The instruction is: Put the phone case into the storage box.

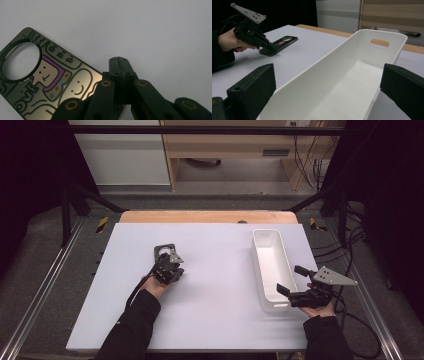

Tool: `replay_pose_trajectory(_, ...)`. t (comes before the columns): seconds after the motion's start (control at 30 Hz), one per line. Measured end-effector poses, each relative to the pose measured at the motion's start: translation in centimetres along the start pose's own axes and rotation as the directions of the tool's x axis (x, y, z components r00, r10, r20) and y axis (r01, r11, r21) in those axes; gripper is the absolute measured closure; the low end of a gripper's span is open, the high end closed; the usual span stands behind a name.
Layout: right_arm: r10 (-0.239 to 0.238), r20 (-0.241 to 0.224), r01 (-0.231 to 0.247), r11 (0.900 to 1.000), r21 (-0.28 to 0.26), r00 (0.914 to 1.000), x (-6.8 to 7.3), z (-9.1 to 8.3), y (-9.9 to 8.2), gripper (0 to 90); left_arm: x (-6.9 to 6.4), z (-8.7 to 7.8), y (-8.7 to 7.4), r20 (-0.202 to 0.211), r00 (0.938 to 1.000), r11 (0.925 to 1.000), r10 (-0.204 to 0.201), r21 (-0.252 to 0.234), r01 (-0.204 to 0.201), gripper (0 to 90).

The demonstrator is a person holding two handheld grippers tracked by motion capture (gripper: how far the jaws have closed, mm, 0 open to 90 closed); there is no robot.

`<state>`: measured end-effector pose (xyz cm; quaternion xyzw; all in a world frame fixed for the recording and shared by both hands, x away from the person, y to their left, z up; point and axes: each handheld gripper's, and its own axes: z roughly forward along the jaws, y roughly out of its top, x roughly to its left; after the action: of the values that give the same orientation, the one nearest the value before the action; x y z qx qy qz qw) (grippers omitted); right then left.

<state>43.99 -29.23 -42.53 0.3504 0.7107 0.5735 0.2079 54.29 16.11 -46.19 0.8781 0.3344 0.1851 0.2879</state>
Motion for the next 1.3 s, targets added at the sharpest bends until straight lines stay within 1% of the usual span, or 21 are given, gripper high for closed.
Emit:
replay_pose_trajectory(0.23, 0.0, 0.001, 0.0, 1.0, 0.0, 1.0, 0.0, 0.0, 0.0, 0.6, 0.1, -0.4, -0.4, 0.003, 1.0, 0.9999, 0.006, 0.011, -0.006, 89.0)
replay_pose_trajectory(0.37, 0.001, 0.0, -0.001, 1.0, 0.0, 1.0, 0.0, 0.0, 0.0, 0.6, 0.1, -0.7, -0.6, -0.002, 0.9998, 0.9996, 0.018, 0.023, -0.018, 89.0)
replay_pose_trajectory(0.57, 0.001, 0.001, -0.001, 1.0, -0.002, 1.0, 0.0, 0.0, 0.0, 0.6, 0.3, -1.2, -1.2, -0.003, 0.9998, 0.9993, 0.022, 0.031, -0.022, 89.0)
replay_pose_trajectory(0.6, 0.001, 0.0, -0.001, 1.0, -0.002, 1.0, 0.0, 0.0, 0.0, 0.6, 0.3, -1.3, -1.4, 0.003, 0.9998, 0.999, 0.022, 0.039, -0.022, 89.1)
replay_pose_trajectory(0.7, 0.001, 0.0, -0.001, 1.0, 0.0, 1.0, 0.0, 0.0, 0.0, 0.6, 0.4, -1.5, -1.7, 0.001, 0.9996, 0.9986, 0.027, 0.045, -0.027, 89.0)
replay_pose_trajectory(0.83, 0.001, 0.0, -0.001, 1.0, 0.0, 1.0, 0.0, 0.0, 0.0, 0.6, 0.5, -1.6, -1.9, -0.001, 0.9998, 0.9989, 0.022, 0.042, -0.022, 89.1)
replay_pose_trajectory(1.2, 0.001, 0.001, -0.001, 1.0, 0.001, 1.0, 0.0, 0.0, 0.0, 0.6, 1.0, -2.6, -3.1, -0.012, 0.9998, 0.9985, 0.019, 0.051, -0.018, 89.1)
replay_pose_trajectory(1.3, 0.001, 0.001, -0.001, 1.0, 0.001, 1.0, 0.0, 0.0, 0.0, 0.6, 1.3, -2.9, -3.5, -0.015, 0.9998, 0.9985, 0.012, 0.053, -0.011, 89.1)
